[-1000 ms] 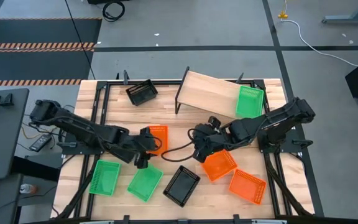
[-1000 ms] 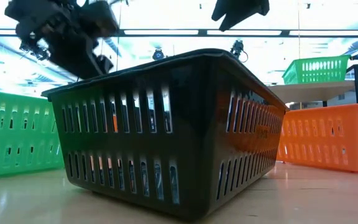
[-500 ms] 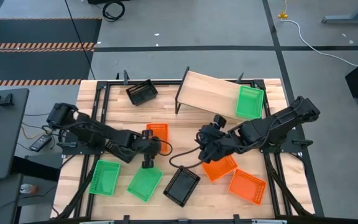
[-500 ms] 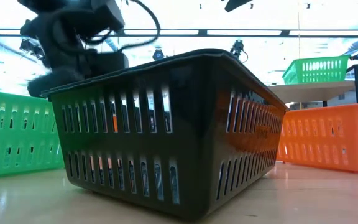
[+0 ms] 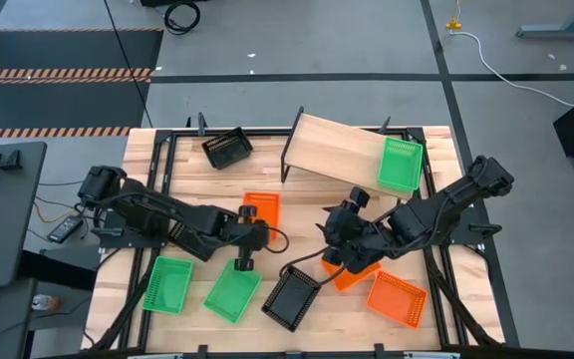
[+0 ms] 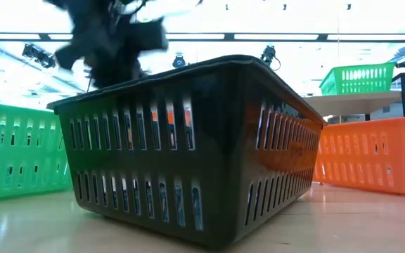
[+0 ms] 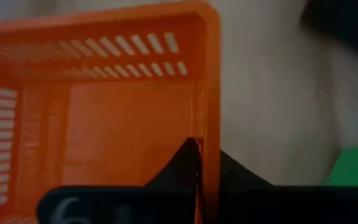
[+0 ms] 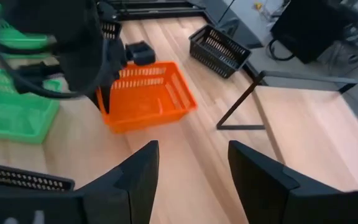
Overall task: Stack baskets on shelf by color
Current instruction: Put the top orange bin on the shelf
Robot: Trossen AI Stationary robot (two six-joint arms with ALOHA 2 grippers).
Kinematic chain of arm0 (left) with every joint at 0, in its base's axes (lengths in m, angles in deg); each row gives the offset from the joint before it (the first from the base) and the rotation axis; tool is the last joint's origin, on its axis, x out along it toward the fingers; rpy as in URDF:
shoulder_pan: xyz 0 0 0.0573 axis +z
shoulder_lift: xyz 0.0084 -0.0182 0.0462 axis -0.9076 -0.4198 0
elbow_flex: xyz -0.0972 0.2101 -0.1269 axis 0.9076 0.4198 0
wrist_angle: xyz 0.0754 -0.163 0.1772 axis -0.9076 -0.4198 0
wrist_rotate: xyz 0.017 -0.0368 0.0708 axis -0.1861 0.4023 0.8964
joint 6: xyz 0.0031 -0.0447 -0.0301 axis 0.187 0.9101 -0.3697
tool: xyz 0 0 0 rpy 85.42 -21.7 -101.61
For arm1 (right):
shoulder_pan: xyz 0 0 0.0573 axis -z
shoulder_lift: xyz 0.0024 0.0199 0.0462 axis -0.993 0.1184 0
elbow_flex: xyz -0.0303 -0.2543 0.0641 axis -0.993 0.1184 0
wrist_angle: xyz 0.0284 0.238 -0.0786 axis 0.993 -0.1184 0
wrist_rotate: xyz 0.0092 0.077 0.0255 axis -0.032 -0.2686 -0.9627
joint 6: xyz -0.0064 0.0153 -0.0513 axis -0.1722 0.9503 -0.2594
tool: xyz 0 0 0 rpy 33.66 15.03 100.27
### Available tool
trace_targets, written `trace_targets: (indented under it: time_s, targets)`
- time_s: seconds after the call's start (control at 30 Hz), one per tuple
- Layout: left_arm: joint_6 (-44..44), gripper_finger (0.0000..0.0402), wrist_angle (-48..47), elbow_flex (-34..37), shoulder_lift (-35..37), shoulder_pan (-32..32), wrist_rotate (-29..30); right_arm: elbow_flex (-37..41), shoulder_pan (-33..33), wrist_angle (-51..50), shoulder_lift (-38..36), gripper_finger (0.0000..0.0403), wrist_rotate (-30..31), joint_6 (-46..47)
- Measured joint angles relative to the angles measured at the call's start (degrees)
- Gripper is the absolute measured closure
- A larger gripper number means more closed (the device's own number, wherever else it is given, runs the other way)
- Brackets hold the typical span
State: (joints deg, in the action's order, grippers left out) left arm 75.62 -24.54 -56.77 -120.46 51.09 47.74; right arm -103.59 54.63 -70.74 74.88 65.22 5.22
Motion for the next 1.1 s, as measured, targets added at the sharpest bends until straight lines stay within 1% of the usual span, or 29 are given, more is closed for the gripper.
trace_targets:
  time_s: [0.1,0.23,0.37,0.5,0.7,0.77,0.87,1.1]
  targets:
    - [-5.3,0.0398,-4.2,-8.0,0.0,0.4,3.1,0.0,-0.9,-1.0,-0.3,0.0204,2.4,0.0]
    - [-12.7,0.0399,-3.9,-16.5,0.0,2.5,4.1,0.0,-2.3,-1.8,-2.8,0.0204,2.7,0.3]
    - [-18.9,0.0399,-1.7,-22.1,-1.0,5.9,2.9,0.0,-4.0,-1.7,-6.5,0.0204,2.8,1.6]
    - [-24.0,0.04,2.0,-24.9,-3.1,9.1,-0.2,0.0,-5.4,-1.7,-9.8,0.0204,2.5,2.1]
    - [-29.4,0.04,5.7,-30.1,-9.5,12.9,-5.6,-0.1,-6.3,-1.9,-13.2,0.0204,0.9,3.0]
    - [-30.8,0.04,6.7,-32.4,-12.1,13.6,-6.6,-0.1,-6.3,-2.1,-14.1,0.0204,0.6,2.7]
    - [-33.1,0.0399,7.6,-37.3,-16.7,14.5,-7.5,-0.1,-6.3,-2.2,-15.2,0.0204,0.4,1.9]
    - [-37.1,0.0398,6.6,-49.7,-26.5,17.3,-8.7,-0.1,-6.4,-1.8,-17.8,0.0204,-3.6,3.5]
